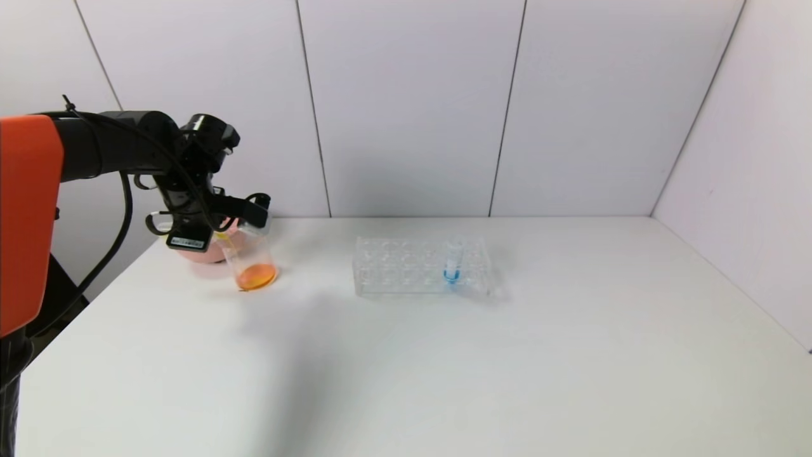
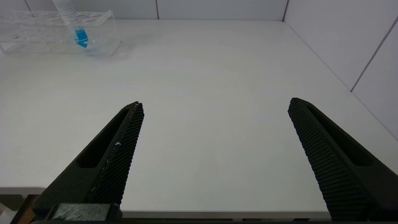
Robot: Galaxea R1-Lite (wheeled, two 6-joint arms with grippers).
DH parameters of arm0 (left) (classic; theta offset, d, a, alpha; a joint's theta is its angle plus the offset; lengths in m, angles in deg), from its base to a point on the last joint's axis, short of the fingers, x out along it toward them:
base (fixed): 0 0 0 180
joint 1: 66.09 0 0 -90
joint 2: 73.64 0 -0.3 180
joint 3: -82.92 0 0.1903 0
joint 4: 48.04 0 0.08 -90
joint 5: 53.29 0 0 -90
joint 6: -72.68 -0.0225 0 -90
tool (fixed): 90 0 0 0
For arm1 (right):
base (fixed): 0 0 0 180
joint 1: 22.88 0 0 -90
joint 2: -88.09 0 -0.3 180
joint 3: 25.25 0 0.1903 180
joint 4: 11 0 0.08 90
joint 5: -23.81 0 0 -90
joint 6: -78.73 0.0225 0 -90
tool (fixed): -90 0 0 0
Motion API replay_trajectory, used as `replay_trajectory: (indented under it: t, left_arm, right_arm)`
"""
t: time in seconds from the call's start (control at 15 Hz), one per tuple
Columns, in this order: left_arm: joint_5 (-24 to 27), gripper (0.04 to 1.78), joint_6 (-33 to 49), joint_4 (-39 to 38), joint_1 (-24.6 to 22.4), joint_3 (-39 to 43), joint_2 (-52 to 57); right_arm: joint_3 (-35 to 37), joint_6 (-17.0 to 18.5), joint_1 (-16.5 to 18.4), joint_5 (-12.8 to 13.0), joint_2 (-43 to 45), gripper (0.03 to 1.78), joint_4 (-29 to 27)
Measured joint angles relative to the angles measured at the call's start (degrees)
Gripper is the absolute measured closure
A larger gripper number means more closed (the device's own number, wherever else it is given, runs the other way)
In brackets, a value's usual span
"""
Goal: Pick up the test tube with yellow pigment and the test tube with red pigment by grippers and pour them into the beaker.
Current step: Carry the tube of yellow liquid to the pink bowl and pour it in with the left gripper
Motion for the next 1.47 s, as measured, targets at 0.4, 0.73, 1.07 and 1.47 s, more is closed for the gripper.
replay_trajectory:
  t: [0.4, 0.73, 1.07, 1.47]
  left_arm:
    - [-0.22, 1.33, 0.02, 0.0, 0.41, 0.02, 0.09]
    - [-0.91, 1.33, 0.02, 0.0, 0.69, 0.02, 0.46]
    - [-1.61, 1.33, 0.0, 0.09, 0.84, 0.02, 0.79]
    - [-2.27, 1.33, 0.05, 0.09, 1.16, 0.02, 1.6]
  right_arm:
    - [0.0, 0.02, 0.0, 0.0, 0.0, 0.11, 0.02]
    - [0.0, 0.02, 0.0, -0.02, 0.0, 0.11, 0.0]
    - [0.0, 0.0, 0.0, -0.02, 0.0, 0.11, 0.0]
    - [0.0, 0.02, 0.0, 0.0, 0.0, 0.11, 0.0]
